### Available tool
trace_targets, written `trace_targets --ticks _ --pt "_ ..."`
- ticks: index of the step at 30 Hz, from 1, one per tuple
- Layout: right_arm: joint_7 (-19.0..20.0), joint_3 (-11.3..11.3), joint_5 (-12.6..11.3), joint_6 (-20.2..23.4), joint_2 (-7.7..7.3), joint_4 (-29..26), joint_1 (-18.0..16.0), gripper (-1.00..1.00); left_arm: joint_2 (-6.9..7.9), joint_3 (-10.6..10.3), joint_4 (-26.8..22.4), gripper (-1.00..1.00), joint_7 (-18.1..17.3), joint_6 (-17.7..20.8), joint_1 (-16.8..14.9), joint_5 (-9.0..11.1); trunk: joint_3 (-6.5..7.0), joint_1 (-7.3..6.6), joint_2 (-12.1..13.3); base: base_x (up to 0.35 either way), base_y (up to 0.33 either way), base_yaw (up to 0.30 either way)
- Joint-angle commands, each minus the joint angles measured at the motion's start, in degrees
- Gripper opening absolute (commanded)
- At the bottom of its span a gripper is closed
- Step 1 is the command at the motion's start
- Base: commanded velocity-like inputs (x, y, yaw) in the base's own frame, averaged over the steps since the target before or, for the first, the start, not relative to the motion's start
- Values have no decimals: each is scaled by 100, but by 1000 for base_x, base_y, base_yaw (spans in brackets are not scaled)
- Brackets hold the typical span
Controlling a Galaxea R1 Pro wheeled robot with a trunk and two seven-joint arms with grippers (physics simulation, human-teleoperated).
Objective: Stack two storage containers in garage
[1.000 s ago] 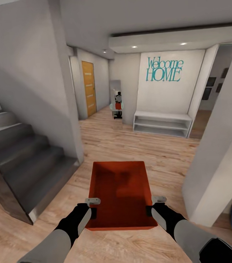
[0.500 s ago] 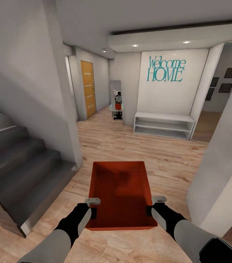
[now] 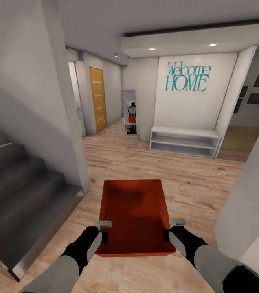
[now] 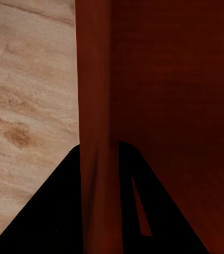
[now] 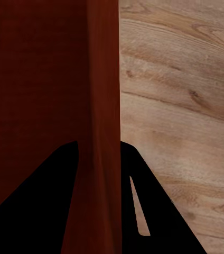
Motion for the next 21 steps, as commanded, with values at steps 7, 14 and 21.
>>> trace_targets --ticks 7,14,21 --pt "-8 150 -86 0 -5 -80 -9 -100 10 -86 266 -100 82 50 -3 11 -13 7 -13 322 0 -80" --pt "-9 150 -86 0 -5 -80 -9 -100 10 -86 266 -100 82 50 -3 11 -13 7 -13 322 0 -269" --pt "-9 150 -89 0 -5 -80 -9 -100 10 -86 266 -100 82 50 -3 11 -13 7 -13 322 0 -250"
